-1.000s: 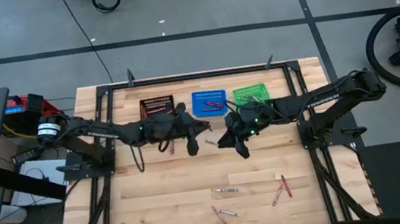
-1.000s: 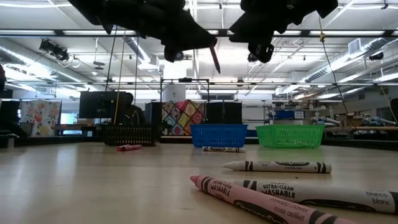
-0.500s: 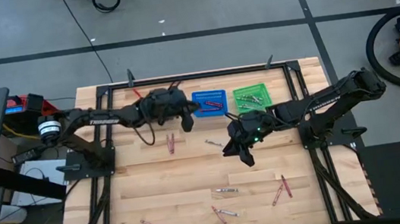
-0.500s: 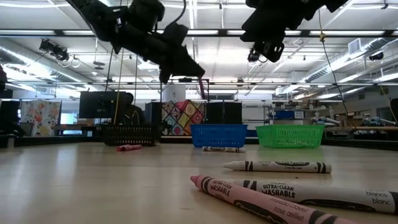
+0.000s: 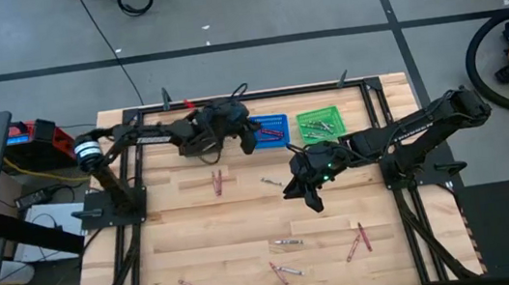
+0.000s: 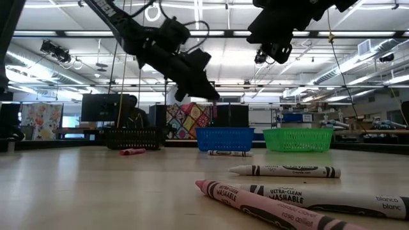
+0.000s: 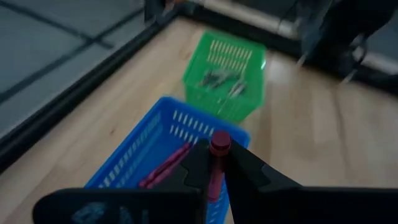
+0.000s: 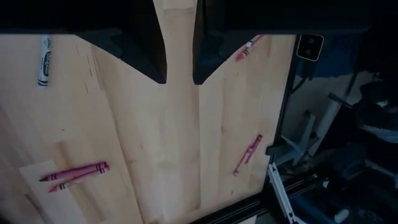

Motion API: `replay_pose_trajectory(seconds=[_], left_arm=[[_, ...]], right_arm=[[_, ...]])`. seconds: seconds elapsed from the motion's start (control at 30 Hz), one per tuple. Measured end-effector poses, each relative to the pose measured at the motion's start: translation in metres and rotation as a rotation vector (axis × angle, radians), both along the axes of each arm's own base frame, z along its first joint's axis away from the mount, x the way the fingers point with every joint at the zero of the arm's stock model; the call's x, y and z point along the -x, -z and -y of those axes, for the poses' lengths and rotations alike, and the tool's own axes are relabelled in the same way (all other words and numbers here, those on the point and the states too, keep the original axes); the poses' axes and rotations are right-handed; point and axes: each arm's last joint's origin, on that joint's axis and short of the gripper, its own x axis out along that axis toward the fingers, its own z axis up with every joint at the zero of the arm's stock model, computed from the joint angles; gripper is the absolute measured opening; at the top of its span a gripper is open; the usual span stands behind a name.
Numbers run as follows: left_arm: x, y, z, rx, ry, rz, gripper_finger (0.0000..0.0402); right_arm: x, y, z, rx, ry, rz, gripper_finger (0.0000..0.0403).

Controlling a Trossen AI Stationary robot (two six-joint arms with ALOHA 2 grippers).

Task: Sort crayons
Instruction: Put the red crayon into the blue bin

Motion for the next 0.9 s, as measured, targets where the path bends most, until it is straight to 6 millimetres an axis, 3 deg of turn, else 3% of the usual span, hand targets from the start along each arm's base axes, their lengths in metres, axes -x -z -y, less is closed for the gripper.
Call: replay_pose_trajectory(seconds=[0.17,0.33,0.9], left_arm=[[-0.017,0.007,-0.008,0.012,0.031,-0.161,0.0039],[-0.030,0.010,-0.014,0.003,0.046,-0.203,0.0039],[-0.016,0.021,-0.031,0.006,0.049,-0.352,0.0039]], right_arm=[[0.000,0.001,0.000,0.001,-0.001,-0.006,0.0085],[0.000,0.001,0.000,0.006,-0.004,-0.007,0.0085],[0.002,0.003,0.001,0.015,0.001,-0.030,0.0085]])
